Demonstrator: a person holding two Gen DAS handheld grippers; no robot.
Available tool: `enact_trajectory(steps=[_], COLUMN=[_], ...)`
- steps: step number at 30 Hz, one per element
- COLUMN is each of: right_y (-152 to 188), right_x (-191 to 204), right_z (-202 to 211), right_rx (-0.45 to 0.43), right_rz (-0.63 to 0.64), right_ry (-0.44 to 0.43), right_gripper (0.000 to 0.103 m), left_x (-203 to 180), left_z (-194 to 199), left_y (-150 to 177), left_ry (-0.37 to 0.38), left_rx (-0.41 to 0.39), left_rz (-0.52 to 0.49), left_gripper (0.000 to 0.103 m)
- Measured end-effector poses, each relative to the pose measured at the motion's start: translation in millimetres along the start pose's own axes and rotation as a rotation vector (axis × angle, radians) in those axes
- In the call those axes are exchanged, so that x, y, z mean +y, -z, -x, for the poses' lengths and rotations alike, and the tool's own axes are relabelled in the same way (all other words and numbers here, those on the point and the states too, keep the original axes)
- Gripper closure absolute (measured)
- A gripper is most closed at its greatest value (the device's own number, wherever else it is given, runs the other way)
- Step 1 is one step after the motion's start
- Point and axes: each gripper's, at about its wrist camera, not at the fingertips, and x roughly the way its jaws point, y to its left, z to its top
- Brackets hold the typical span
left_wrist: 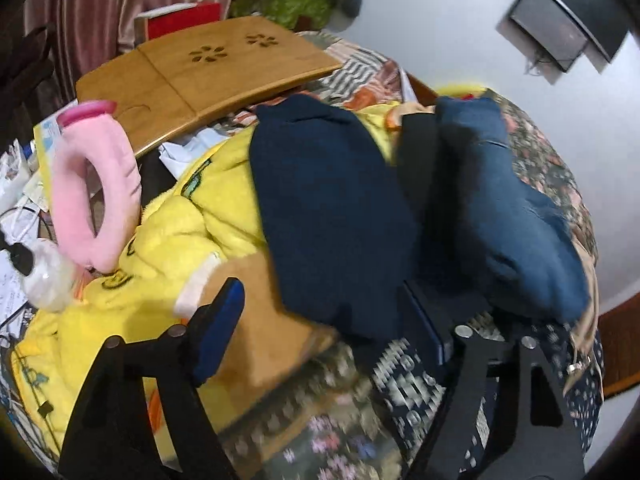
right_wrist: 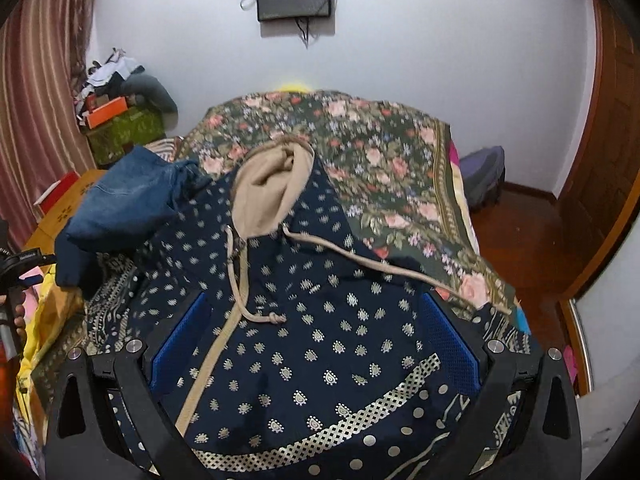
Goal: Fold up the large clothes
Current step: 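Grasp the navy hoodie's sleeve cuff with the left gripper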
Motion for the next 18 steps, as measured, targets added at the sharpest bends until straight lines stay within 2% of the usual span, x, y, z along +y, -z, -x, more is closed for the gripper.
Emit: enact_trajectory(steps=[4,9,10,12,14,18], right_y=[4,5,5,4,3,2], right_x=[0,3,4,5,8,12], right_z=[-11,-16,-15,-12,-8,7], right_rx=[0.029,0.042,0.041,0.038,0.032,-0.005], right_rz=[0.005,0.022,0.026,0.032,0.035,0.044], right_ry=[0.014,0.023,0.026,0.028,0.028,0.028], right_gripper=[0.001,0.001,0.001,0.001,0.001,0.001], left_x=[8,11,10,3,-5,-24], left_z=[-32,-67,-67,-61,-45,10], left_y=[-14,-18,-17,-16,-14,-9], left_ry=[-0.013,-0.035,-0.031,-0.047,-0.067,-0.033], left_rx=[0.025,0.062,0.055,0.032,-0.008,-0.127], left_rz=[0.011,-0.005,-0.005,-0.035,-0.071,-0.125], left_gripper=[0.034,0.057,0.065,0.077,0.096,0.102])
